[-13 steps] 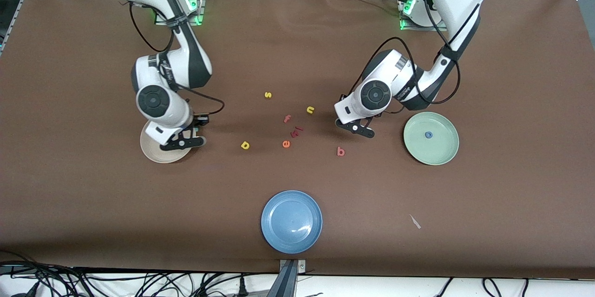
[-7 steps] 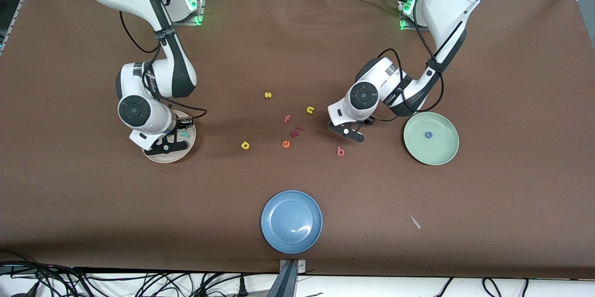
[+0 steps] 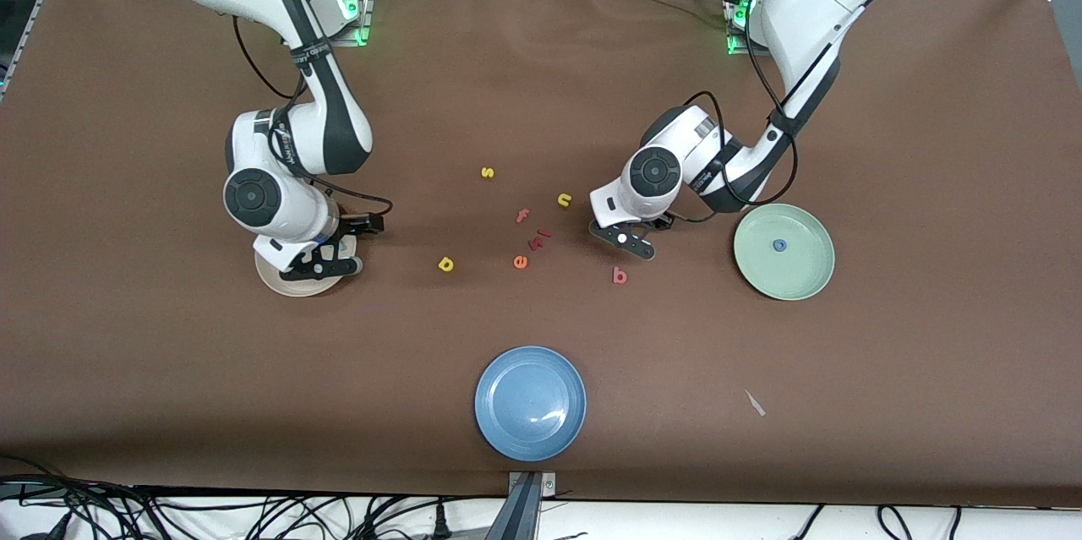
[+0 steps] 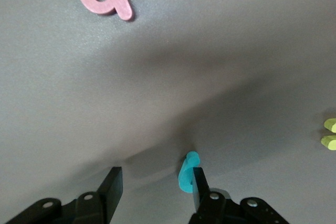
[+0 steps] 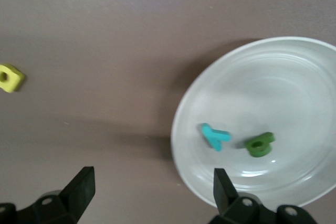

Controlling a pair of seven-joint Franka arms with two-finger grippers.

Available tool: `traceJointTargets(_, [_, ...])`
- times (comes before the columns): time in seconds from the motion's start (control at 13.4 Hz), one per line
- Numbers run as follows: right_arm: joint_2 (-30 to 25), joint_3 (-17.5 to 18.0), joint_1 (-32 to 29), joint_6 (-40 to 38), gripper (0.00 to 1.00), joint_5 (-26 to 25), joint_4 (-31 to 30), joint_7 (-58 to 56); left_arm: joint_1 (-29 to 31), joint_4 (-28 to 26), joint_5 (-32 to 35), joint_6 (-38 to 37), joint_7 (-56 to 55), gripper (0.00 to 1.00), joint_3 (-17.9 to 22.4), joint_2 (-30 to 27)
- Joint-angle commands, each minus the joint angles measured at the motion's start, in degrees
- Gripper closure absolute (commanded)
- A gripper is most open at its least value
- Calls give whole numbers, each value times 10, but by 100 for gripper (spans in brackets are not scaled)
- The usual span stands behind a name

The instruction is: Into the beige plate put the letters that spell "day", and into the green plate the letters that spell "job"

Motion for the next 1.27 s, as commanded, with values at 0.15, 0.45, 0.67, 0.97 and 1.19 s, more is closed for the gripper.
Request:
traceJointTargets(0.15, [36, 1, 36, 2, 0, 39, 54, 124, -6, 10, 12, -10, -7, 37, 1, -9])
traceJointTargets(0.45, [85, 2, 63, 56, 0, 104, 86, 210, -16, 9, 9, -11, -18, 39, 0, -3])
traceJointTargets(0.67, [118, 4, 78, 76, 0, 122, 112, 308, -24, 9, 11, -11, -18, 68, 1, 2])
traceJointTargets(0.97, [151, 4, 93, 76, 0, 123, 148, 389, -24, 9, 17, -11, -21, 81, 1, 9])
traceJointTargets(1.19, [162, 4, 97, 76, 1, 122, 156, 395, -22, 9, 17, -11, -26, 100, 1, 8])
